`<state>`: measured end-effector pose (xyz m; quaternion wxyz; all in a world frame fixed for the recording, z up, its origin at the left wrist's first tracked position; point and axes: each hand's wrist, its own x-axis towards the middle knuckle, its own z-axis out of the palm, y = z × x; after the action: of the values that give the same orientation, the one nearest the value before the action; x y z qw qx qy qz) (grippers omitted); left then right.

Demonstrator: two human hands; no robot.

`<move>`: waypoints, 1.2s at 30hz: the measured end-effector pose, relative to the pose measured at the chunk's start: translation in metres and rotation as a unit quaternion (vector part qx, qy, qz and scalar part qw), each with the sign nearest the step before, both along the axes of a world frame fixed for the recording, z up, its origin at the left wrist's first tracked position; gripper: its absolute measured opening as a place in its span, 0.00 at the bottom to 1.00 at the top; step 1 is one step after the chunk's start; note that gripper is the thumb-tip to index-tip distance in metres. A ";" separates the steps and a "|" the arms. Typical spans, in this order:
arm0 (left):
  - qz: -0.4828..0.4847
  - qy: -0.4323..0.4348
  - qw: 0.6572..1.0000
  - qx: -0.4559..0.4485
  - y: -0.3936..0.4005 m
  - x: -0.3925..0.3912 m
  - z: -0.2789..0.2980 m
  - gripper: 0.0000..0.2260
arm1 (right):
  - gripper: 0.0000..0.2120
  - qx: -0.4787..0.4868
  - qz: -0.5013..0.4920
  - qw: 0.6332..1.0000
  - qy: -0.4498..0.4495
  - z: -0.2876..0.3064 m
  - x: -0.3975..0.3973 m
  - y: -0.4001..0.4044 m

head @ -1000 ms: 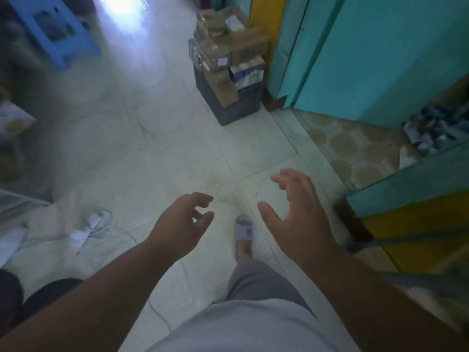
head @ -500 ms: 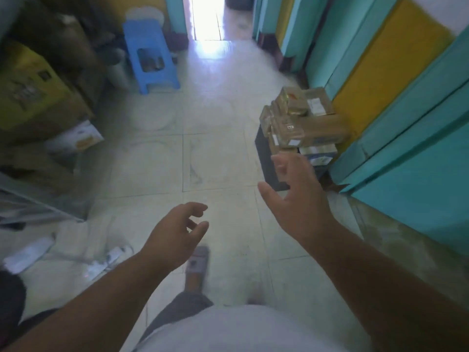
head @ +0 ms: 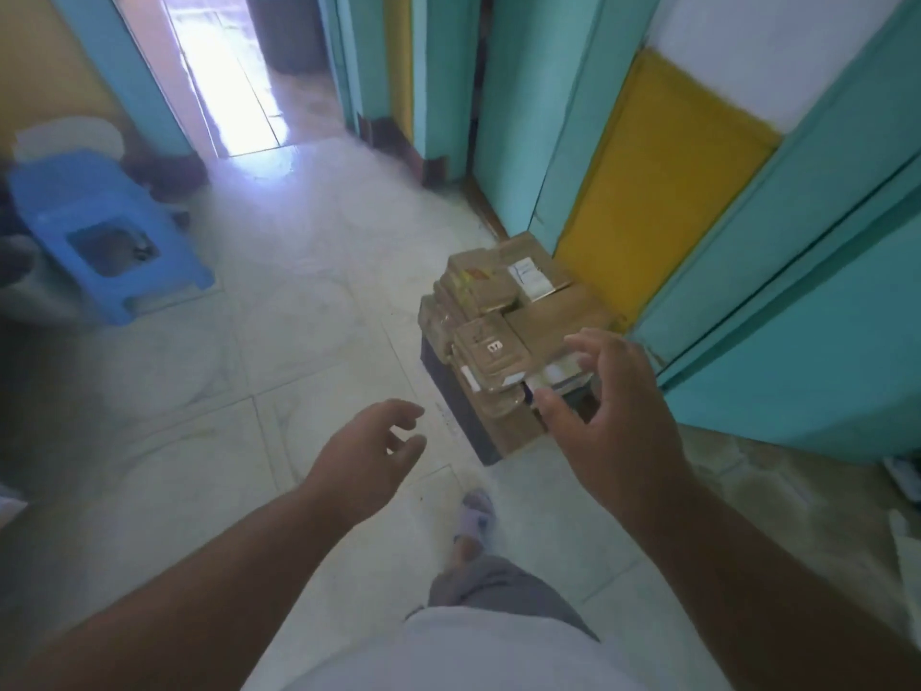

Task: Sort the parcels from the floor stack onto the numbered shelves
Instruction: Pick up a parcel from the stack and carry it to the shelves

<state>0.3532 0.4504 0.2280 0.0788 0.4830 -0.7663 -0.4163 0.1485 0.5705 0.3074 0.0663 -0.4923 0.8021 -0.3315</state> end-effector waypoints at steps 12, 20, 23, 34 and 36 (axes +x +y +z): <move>-0.071 -0.051 0.995 0.037 -0.231 -0.120 -0.010 0.13 | 0.22 0.027 -0.057 0.998 -0.020 -0.006 -0.101 -0.222; -0.215 -0.116 0.968 0.062 -0.395 -0.176 -0.060 0.10 | 0.23 0.062 -0.168 0.983 -0.049 -0.052 -0.117 -0.344; -0.234 -0.160 0.954 0.092 -0.437 -0.204 -0.091 0.12 | 0.22 0.073 -0.197 0.975 -0.070 -0.073 -0.129 -0.369; -0.045 -0.158 0.949 0.269 -0.453 -0.304 -0.253 0.22 | 0.22 0.133 -0.310 0.919 -0.204 -0.263 -0.206 -0.424; 0.011 -0.144 0.946 0.291 -0.455 -0.319 -0.270 0.28 | 0.23 0.158 -0.338 0.897 -0.236 -0.295 -0.219 -0.428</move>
<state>0.0347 -0.0045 -0.0420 -0.1719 0.5484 -0.6098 -0.5457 -0.0702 0.1423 0.0126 0.2143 -0.0821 0.9229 -0.3091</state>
